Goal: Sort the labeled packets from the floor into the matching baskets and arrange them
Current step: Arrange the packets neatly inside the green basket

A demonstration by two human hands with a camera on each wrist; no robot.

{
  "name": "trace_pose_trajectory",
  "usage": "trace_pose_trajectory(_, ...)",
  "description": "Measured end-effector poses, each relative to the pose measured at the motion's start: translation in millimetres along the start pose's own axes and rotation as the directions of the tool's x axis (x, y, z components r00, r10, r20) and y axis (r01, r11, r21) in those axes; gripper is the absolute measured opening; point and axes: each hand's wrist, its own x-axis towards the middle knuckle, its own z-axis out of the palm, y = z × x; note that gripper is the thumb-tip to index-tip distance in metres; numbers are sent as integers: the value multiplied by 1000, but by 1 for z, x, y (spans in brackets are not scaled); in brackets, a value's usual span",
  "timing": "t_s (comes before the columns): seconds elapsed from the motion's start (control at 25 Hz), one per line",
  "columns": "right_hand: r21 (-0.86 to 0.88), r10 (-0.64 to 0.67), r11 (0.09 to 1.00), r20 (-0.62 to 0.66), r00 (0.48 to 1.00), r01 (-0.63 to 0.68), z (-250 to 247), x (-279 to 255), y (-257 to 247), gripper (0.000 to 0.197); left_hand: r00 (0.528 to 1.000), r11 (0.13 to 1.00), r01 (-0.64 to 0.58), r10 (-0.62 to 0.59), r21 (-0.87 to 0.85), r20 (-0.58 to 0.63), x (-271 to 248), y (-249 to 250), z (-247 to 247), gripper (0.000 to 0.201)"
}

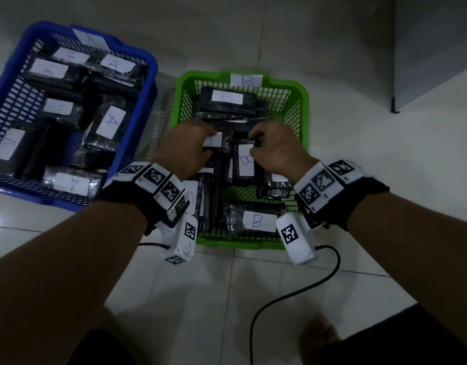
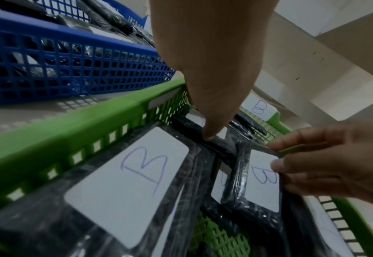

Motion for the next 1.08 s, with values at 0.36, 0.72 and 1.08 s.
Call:
trace_pose_trajectory(0.36,-141,2,990,-43,999,-8,3,9,-7,18,999,984,1,-7,180,31,6,-4,6,57)
trace_pose_trajectory(0.72,-420,-231,858,200,952,296,12,-10,0,61,1000,1000,-9,9,-16,-18,-3,-7,0,51)
trace_pose_trajectory(1.08,-671,-204,644,312,928,367,19,-24,12,89,991,991,-127,126,-39,-39,-24,-9,-2,31)
